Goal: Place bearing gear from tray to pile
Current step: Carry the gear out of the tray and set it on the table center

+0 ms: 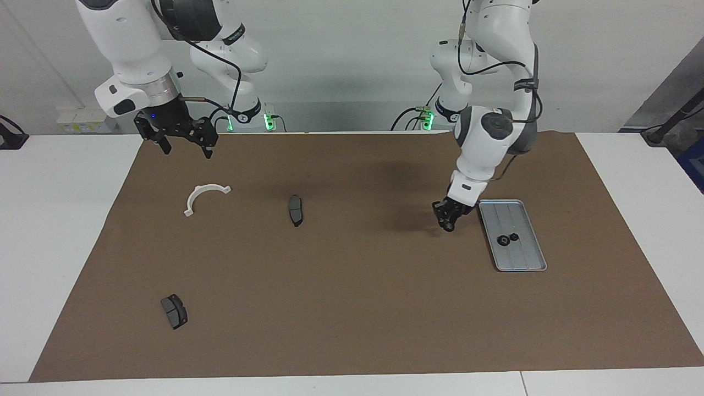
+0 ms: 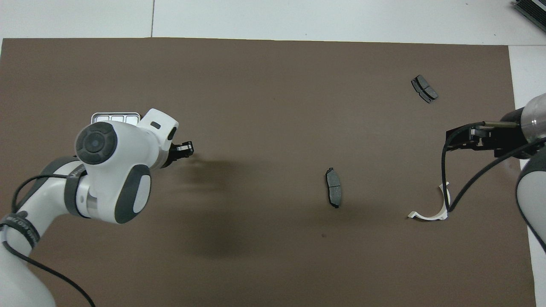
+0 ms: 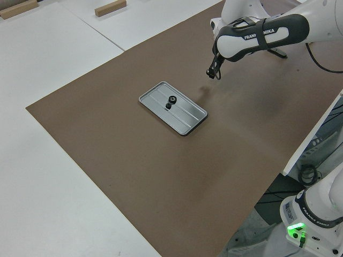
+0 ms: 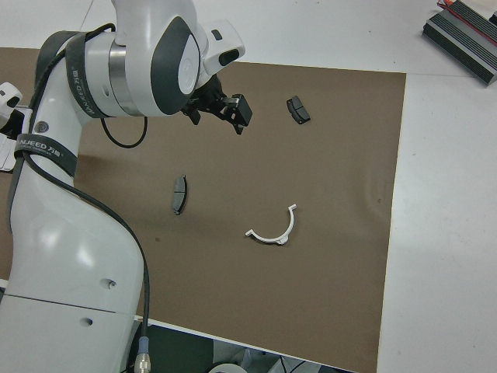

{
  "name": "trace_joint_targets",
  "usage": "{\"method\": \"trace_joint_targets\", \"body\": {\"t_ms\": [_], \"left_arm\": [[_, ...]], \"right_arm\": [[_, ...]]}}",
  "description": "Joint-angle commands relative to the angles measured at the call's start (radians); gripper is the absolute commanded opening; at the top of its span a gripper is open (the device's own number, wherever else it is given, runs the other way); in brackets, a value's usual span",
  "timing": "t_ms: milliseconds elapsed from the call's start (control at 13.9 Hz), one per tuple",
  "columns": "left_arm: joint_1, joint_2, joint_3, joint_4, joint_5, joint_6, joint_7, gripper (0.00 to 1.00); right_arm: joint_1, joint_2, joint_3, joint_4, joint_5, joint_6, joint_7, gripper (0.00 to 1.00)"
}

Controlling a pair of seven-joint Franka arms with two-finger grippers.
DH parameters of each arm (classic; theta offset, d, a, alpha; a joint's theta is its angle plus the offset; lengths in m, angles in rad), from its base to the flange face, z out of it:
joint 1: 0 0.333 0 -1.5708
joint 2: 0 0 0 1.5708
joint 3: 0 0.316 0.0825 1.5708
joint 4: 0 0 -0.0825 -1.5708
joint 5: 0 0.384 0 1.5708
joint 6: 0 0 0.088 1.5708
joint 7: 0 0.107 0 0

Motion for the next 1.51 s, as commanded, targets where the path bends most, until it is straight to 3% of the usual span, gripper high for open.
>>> {"method": "trace_joint_targets", "body": {"t_ms": [0, 216, 289, 505, 577, 794, 866, 1010, 1443], "left_arm": [[-0.141, 0.004, 0.019, -0.023, -0.014, 0.036, -0.146, 0.17], [-0.241, 0.012, 0.019, -0.049, -0.014, 0.136, -0.282, 0.24], [-0.256, 0.019, 0.019, -0.049, -0.014, 0.136, -0.285, 0.32], [-0.266, 0.021, 0.019, -0.043, -0.013, 0.139, -0.276, 0.86], [-0.266, 0.021, 0.019, -0.039, -0.013, 0.133, -0.271, 0.98], [-0.196, 0.027, 0.024, -0.008, -0.004, 0.122, -0.264, 0.97], [-0.145, 0.023, 0.024, -0.006, -0.004, 0.115, -0.241, 0.9], [-0.039, 0.022, 0.024, 0.015, -0.004, 0.073, -0.099, 0.8], [0.246, 0.027, 0.022, 0.024, -0.004, 0.035, 0.417, 0.8]], "right_arm": [[-0.004, -0.023, 0.0, -0.03, 0.025, 0.026, -0.018, 1.0], [-0.004, -0.023, 0.0, -0.03, 0.025, 0.026, -0.018, 1.0], [-0.004, -0.023, 0.0, -0.03, 0.024, 0.026, -0.018, 1.0], [-0.004, -0.023, 0.0, -0.03, 0.025, 0.026, -0.018, 1.0], [-0.004, -0.024, 0.0, -0.03, 0.025, 0.026, -0.018, 1.0], [-0.004, -0.024, 0.0, -0.03, 0.025, 0.026, -0.018, 1.0], [-0.004, -0.025, 0.0, -0.03, 0.025, 0.026, -0.018, 1.0], [-0.004, -0.023, 0.0, -0.03, 0.025, 0.026, -0.018, 1.0], [-0.004, -0.025, 0.0, -0.03, 0.025, 0.026, -0.018, 1.0]]}}
